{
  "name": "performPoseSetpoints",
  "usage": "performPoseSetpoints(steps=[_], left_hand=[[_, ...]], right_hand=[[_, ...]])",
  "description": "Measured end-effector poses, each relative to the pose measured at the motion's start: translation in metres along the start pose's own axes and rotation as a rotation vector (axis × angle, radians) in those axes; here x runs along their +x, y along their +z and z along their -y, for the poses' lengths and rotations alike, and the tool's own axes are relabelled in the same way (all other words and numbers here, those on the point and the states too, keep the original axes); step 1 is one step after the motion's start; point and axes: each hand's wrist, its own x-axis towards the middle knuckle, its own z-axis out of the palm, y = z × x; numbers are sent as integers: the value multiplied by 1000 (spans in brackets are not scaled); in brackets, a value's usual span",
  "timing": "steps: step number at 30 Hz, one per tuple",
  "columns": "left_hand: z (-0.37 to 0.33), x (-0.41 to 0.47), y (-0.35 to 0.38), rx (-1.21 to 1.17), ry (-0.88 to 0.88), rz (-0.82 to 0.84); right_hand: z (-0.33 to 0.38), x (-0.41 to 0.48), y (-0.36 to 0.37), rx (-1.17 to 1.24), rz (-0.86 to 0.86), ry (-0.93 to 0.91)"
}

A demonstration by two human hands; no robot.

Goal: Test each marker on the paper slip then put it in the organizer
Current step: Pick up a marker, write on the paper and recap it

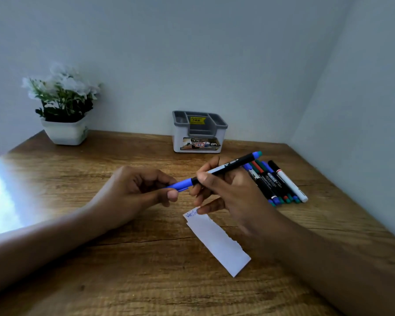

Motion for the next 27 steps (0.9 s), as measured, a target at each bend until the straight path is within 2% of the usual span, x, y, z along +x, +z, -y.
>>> performPoseSetpoints(steps=[3, 8, 12, 15, 17, 19, 22, 24, 27], left_hand=[[-10, 0, 5, -105, -41, -64], [-29, 2, 10, -43, 8, -196], [-42, 28, 13, -36, 8, -226], [-28, 65, 8, -154, -18, -300], [-6, 93, 8, -109, -117, -404], [18, 116, 12, -38, -297, -446], [42, 139, 25, -69, -500, -368], [54, 149, 32, -109, -500, -343], [67, 158, 34, -76, -415, -322]], right_hand=[[0, -2, 7, -71, -10, -82], [13, -1, 5, -80, -72, -111], [22, 10, -7, -96, -175, -156], [38, 31, -26, -160, -298, -222], [58, 50, -41, -262, -263, -244], [75, 78, -52, -580, -239, -227], [91, 135, -61, -1300, -198, -213], [96, 169, -63, -1517, -67, -150], [108, 200, -57, -1690, 73, -59]])
